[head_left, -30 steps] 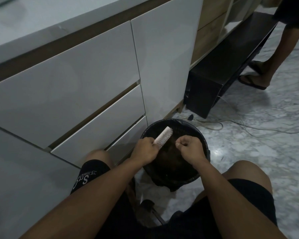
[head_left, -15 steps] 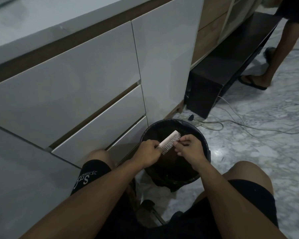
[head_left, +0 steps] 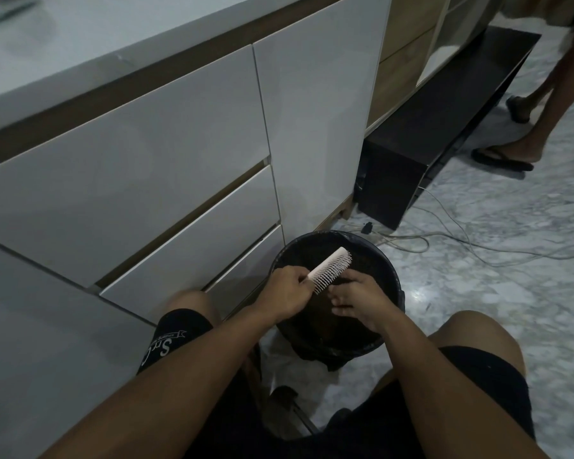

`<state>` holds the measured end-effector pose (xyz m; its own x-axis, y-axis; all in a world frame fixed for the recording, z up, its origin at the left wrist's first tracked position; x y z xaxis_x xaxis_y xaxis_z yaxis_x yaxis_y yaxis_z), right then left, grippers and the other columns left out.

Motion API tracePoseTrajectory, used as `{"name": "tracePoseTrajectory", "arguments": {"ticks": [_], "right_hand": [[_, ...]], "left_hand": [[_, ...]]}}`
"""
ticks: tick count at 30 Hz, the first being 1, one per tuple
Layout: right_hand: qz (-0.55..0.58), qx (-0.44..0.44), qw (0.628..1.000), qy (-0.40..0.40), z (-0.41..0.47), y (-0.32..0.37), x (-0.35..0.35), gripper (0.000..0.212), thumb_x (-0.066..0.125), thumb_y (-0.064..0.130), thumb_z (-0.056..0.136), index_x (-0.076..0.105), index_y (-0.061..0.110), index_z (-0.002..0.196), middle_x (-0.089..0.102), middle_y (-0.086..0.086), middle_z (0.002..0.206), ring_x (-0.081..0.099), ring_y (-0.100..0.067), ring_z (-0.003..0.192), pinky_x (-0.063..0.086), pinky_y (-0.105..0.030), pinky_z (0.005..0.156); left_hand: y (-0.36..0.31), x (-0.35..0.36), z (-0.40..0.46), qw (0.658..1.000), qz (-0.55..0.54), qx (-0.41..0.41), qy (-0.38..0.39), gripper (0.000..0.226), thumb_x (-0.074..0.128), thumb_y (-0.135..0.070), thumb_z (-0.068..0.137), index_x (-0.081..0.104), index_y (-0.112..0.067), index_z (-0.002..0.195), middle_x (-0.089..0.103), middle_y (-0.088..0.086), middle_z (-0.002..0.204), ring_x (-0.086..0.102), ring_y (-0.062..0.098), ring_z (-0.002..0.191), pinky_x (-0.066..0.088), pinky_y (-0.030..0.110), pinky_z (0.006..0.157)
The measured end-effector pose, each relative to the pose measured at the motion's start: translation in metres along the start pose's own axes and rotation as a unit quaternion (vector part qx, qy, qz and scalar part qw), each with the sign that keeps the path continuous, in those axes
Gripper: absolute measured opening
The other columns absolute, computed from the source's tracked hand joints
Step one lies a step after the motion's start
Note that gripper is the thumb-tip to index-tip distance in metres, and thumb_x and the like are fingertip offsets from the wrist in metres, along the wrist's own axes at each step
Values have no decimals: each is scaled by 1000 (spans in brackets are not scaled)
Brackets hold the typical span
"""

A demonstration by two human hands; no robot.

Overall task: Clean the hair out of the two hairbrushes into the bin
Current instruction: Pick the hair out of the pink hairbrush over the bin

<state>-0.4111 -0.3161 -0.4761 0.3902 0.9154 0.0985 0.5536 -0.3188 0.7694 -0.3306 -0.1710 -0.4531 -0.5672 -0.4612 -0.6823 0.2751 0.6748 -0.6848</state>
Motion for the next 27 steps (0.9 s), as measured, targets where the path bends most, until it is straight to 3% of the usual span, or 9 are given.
{"name": "tracePoseTrajectory", "arguments": {"ticks": [4,9,12,15,17,19,21,24,27], "right_hand": [[-50,-11,999,13,-3,0,2,19,53,13,97,70,6,97,61,-7,77,58,-18,74,57,-37,79],[-194,-52,980,-3,0,-5,-5,24,51,14,98,69,11,82,60,-6,78,59,-16,76,58,-33,76],[-298,-55,953,0,3,-9,-8,26,51,15,97,69,17,79,63,-3,81,62,-17,82,57,-31,76],[-324,-66,944,-16,3,-9,-3,21,53,16,96,71,18,86,67,0,88,62,-16,90,53,-38,92],[-320,-87,942,-43,3,-9,1,19,61,19,92,67,17,110,64,-3,115,59,-20,112,44,-37,102],[-270,-87,955,-82,4,-6,4,60,72,20,84,46,16,138,48,-6,141,47,-25,131,39,-39,106],[-140,-83,981,-101,3,-2,5,83,74,11,80,28,17,149,40,-6,150,40,-26,137,36,-43,110],[15,-76,992,-98,7,4,0,83,65,-2,81,26,19,151,45,-4,149,43,-21,133,34,-40,109],[79,-51,993,-72,8,5,-5,68,60,-2,84,37,17,145,60,-6,131,56,-20,117,43,-43,103]], "left_hand": [[0,-2,2,1000,-2,-13,-21,23,49,-17,95,69,-5,96,68,12,84,62,22,70,48,32,57],[-1,-10,4,997,29,-21,-73,25,48,-15,95,68,-1,102,69,17,95,62,24,80,34,13,42],[1,-14,4,993,53,-31,-98,24,49,-15,94,68,-1,101,70,20,103,63,27,86,35,15,51],[2,-13,4,994,56,-33,-89,23,51,-15,94,69,-2,102,71,19,103,64,24,85,37,15,51],[4,-10,4,997,49,-16,-62,23,51,-16,95,70,-6,101,71,15,96,58,12,68,38,12,42],[3,-9,3,998,44,1,-39,21,50,-16,96,69,-8,99,66,6,84,54,6,58,37,10,40],[1,-9,1,998,46,20,-29,21,51,-16,95,70,-8,98,59,-1,78,52,6,58,37,9,41],[-3,-8,-1,996,65,54,-18,21,55,-18,93,72,-8,98,60,-2,75,56,9,63,36,12,47],[-3,-6,-3,993,89,74,-17,22,57,-20,93,72,-8,103,59,-1,83,54,7,67,35,13,51]]}}
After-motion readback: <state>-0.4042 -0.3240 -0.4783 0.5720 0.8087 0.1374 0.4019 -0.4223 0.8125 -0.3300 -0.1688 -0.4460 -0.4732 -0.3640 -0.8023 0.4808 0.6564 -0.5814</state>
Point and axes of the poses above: each hand's wrist, its own z-axis towards the middle knuckle, its own x-axis out of the palm, y = z × x, the point moved 1 cm from there along z, towards the middle knuckle
